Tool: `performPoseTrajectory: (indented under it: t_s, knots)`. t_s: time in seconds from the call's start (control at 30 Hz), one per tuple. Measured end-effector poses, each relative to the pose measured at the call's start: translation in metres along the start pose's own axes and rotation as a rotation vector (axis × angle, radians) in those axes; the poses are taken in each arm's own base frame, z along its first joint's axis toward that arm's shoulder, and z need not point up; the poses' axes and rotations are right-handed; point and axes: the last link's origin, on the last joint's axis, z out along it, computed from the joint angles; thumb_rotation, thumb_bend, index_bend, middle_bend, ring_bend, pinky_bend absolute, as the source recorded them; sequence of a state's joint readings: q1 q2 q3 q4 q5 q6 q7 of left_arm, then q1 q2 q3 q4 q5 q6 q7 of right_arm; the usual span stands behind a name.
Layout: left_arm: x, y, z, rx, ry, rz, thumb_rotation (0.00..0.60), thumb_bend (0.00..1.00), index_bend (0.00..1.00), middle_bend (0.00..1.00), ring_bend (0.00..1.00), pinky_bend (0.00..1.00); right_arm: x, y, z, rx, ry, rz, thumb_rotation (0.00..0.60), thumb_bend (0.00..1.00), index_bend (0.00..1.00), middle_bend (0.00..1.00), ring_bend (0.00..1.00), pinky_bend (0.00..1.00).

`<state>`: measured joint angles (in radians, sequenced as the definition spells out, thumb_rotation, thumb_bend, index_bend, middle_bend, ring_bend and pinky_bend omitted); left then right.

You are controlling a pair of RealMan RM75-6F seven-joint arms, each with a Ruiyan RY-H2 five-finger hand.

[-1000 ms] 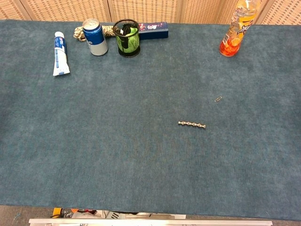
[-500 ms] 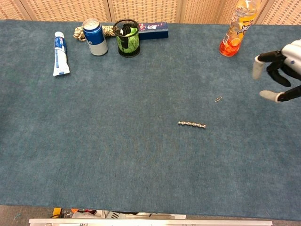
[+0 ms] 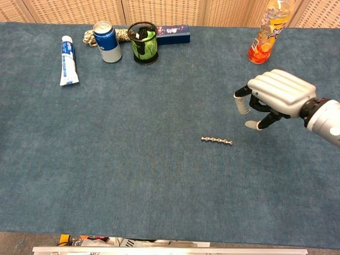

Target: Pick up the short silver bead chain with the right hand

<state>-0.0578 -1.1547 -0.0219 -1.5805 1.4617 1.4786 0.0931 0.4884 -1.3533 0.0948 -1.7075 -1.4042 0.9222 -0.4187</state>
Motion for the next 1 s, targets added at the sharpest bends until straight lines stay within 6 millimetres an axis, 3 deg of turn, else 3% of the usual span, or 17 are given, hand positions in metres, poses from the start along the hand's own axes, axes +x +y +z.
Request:
performPoseTrajectory:
  t_s: [0.43,1.0]
  knots:
    - [-0.001,0.0,-0.003,-0.008,-0.003,0.0,0.6,0.17,0.0,0.0,0.0,0.0,-0.023,-0.038,0.045,0.061,-0.108,-0.015,0.6,0.18,0.58,1.0,1.0,1.0]
    - [-0.003,-0.006,-0.004,-0.002,-0.005,-0.01,0.6,0.17,0.0,0.0,0.0,0.0,-0.039,-0.06,0.059,0.069,-0.161,-0.059,0.6,0.2,0.58,1.0,1.0,1.0]
